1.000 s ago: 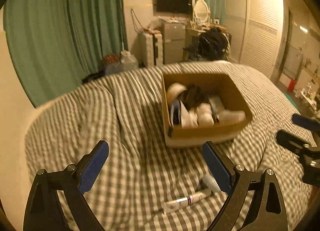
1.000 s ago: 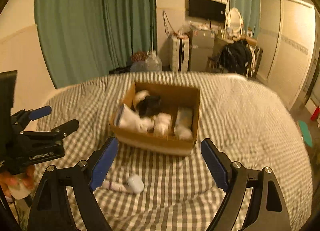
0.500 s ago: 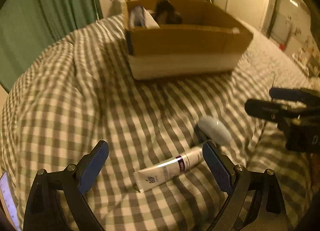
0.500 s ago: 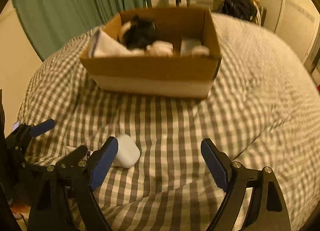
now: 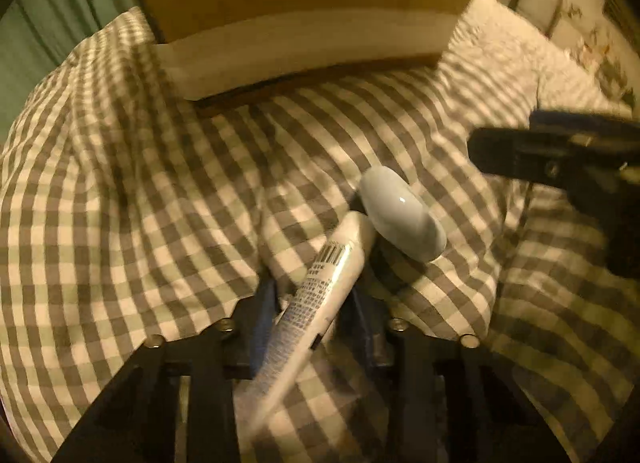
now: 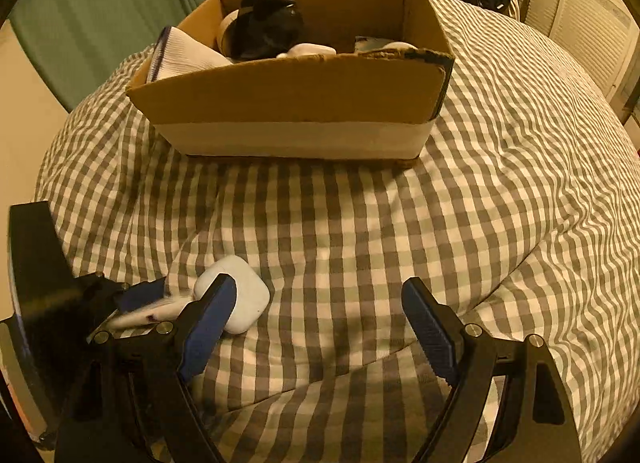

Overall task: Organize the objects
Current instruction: 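Grasp the white toothpaste tube with the left tool while the right tool grasps the white earbud case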

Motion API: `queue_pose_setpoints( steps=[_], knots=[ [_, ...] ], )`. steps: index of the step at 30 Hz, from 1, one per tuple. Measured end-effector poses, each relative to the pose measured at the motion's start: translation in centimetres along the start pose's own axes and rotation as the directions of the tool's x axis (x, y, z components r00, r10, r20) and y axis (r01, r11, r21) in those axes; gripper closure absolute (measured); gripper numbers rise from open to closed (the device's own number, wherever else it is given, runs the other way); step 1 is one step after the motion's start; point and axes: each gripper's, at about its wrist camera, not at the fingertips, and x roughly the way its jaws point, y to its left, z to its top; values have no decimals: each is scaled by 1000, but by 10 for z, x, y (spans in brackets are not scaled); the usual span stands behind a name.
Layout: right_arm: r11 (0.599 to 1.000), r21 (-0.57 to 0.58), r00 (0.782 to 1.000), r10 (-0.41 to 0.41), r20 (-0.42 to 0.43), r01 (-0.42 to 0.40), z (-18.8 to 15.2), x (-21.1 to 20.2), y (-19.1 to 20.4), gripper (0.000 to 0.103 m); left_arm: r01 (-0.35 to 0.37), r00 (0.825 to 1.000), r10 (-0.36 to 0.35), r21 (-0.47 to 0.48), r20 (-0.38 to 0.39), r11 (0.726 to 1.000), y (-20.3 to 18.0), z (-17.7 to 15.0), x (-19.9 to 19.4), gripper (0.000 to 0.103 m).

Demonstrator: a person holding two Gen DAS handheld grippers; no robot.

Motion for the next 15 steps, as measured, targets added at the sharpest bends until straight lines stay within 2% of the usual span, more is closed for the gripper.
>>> queue_pose_setpoints(
  steps=[2,7,12,15],
  knots=[
    [1000,11,1000,4,0,-4,0,-1,-2,18,21,999,-20,-43,28,999,8,-3,-10,77],
    [1000,5,1000,13,1,-13,0,-2,0,18,-16,992,34,-146,122,989,29,-11,-40,83],
    [994,-105,1000,28,-5,-29,1,1,24,18,-18,989,52,-234,142,972,53,-10,-48,83],
    [979,-199,998,40,-44,-48,2,11,47,18,-16,988,54,-253,144,967,58,-6,-49,84]
  ],
)
